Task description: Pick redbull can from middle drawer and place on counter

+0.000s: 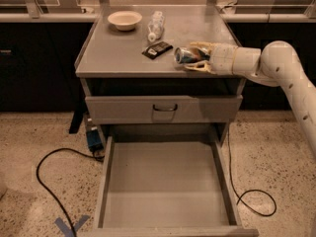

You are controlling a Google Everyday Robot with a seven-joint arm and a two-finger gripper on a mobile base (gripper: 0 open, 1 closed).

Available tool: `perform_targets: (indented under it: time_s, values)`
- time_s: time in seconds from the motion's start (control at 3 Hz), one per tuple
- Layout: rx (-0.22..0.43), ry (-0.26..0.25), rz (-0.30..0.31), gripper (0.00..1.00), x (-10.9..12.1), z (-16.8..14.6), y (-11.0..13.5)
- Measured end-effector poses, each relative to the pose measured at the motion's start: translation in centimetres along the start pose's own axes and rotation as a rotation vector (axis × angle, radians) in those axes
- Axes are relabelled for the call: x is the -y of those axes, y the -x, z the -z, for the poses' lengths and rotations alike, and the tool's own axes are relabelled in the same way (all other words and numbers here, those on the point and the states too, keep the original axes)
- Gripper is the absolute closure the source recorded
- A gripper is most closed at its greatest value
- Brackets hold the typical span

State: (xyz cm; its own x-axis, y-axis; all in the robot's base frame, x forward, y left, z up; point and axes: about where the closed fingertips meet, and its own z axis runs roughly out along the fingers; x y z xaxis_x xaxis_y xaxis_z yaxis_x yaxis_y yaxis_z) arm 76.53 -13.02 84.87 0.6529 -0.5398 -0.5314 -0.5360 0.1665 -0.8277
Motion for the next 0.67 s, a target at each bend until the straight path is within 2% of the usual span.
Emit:
perform_targets:
  time_s: [0.67]
  values:
    - [0.008, 0.020, -0.007, 0.59, -0.60, -0.22, 0.13]
